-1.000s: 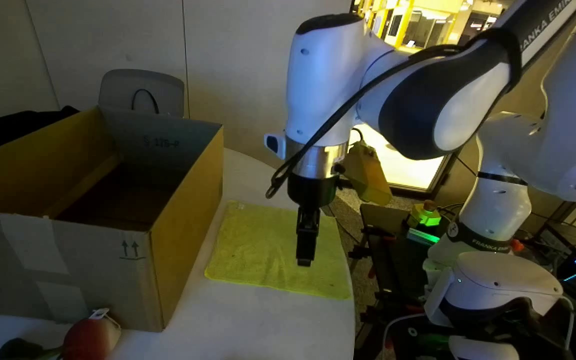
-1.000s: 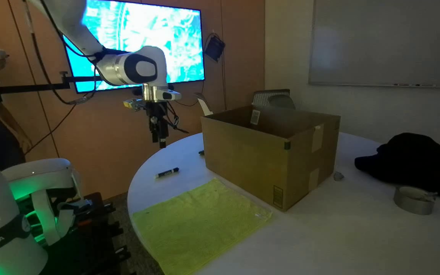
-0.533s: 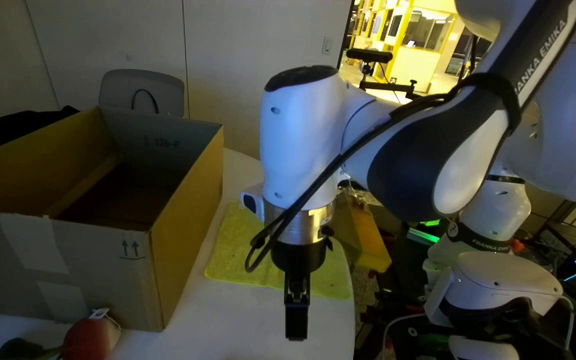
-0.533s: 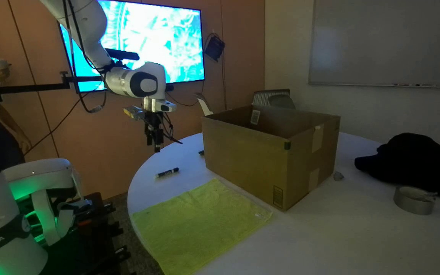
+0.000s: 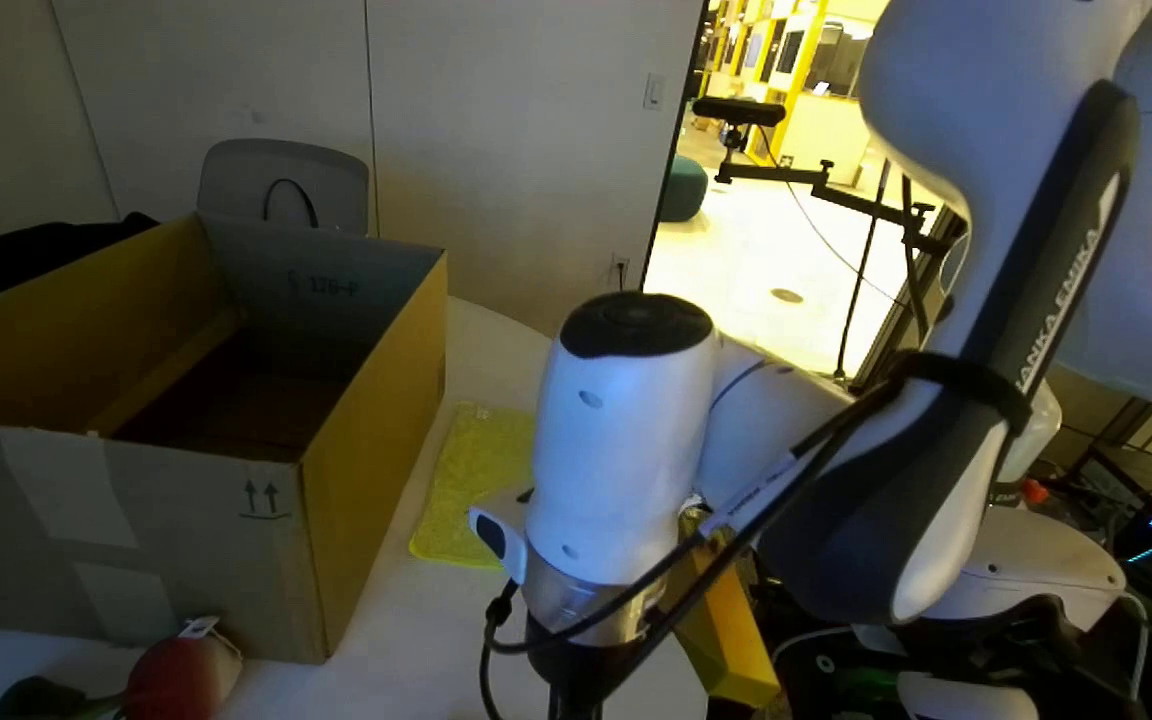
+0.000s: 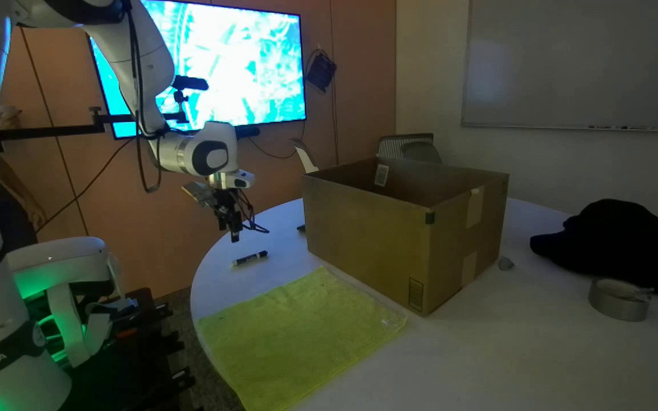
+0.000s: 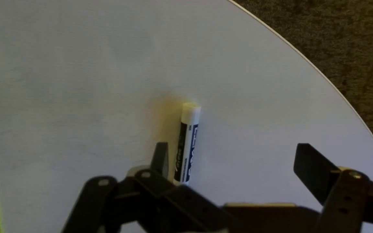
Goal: Pick up the marker and wrap it on the cloth, the pick up the cloth and put it in the box
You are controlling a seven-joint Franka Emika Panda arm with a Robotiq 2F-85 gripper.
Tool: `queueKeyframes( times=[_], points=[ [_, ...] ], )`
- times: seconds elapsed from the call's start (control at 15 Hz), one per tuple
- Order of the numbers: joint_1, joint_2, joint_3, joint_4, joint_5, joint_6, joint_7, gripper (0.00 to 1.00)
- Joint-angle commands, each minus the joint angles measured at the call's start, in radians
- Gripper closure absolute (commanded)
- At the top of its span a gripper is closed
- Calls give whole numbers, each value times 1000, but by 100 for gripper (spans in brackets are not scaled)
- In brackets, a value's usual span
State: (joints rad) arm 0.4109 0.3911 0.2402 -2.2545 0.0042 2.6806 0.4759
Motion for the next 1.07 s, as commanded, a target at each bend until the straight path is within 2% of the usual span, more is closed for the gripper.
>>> queueKeyframes(
  times=[0.0, 0.2, 0.53, 1.0],
  points=[
    [90, 88, -82, 57, -76, 65, 56, 0],
    [139, 145, -138, 101, -110, 75, 62, 0],
    [171, 210, -178, 175, -103, 52, 50, 0],
    [165, 279, -196, 238, -79, 22, 33, 0]
  ],
)
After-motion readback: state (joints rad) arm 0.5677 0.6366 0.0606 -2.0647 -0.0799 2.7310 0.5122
